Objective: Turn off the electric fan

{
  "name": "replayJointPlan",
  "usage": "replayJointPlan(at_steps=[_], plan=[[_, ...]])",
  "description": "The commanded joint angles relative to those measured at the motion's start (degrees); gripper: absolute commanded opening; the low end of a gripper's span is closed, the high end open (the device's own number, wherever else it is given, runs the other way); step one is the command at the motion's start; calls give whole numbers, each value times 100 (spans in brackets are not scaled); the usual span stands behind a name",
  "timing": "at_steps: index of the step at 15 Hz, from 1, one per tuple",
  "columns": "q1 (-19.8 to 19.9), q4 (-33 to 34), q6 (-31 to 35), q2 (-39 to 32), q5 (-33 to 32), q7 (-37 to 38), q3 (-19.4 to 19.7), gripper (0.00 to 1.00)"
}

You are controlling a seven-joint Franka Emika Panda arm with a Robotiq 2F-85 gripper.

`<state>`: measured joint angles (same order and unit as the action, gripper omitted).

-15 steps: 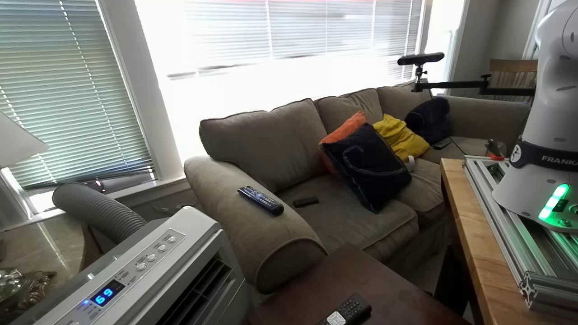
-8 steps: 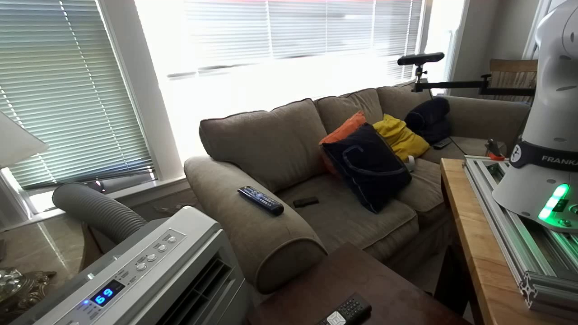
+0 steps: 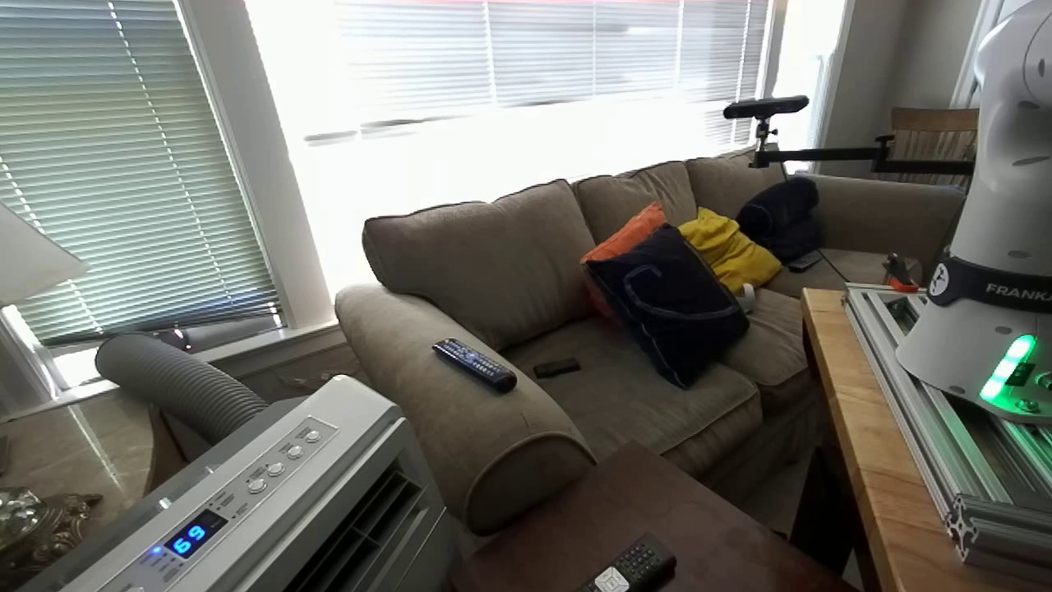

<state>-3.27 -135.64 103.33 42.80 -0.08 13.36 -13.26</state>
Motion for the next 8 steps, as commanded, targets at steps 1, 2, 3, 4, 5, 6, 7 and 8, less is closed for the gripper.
replayJointPlan(at_steps=[1, 2, 3, 4, 5, 6, 7, 8], plan=[[-36, -112, 271, -22, 148, 451, -100, 100], [-44, -165, 443, -65, 231, 648, -175, 100], [-45, -216, 646, -102, 281, 820, -245, 100], [-67, -232, 758, -204, 373, 1006, -330, 100], [-79, -284, 994, -278, 453, 1217, -444, 100], [-93, -302, 1211, -362, 512, 1379, -547, 100], [-105, -293, 1386, -515, 573, 1565, -663, 100], [-113, -270, 1582, -660, 595, 1709, -761, 100]])
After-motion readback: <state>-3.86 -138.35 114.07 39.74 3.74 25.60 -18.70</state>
